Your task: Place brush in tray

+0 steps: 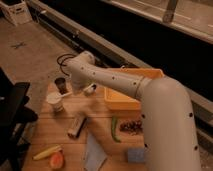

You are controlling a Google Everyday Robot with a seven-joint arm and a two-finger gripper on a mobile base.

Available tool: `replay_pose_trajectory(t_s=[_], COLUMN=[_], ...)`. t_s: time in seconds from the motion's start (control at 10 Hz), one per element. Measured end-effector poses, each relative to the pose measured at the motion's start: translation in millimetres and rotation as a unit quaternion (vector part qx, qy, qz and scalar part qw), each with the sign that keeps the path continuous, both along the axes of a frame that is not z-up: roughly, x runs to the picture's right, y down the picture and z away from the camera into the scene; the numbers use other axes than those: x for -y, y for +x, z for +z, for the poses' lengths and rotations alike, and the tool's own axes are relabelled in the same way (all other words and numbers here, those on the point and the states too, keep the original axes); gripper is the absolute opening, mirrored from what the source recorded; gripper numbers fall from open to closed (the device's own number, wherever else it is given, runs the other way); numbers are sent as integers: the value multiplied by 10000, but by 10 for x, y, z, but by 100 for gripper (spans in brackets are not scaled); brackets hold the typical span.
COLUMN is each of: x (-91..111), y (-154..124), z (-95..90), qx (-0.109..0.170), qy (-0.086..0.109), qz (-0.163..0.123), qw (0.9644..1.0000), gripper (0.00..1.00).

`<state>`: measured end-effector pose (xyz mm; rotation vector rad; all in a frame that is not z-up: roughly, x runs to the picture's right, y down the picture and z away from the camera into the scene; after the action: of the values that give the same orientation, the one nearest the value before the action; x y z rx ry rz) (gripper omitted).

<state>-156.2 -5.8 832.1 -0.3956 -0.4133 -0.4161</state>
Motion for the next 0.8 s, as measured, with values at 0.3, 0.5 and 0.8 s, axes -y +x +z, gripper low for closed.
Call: replay_pose_trajectory(t_s=[0.3,0.5,0.8], x=[543,736,848], y=[390,723,1445], z=[-132,-221,-309], qx=[-186,-354,-725], qy=[442,634,774], qz=[272,438,800], qw=[9985,9964,9911], gripper=[0,0,0])
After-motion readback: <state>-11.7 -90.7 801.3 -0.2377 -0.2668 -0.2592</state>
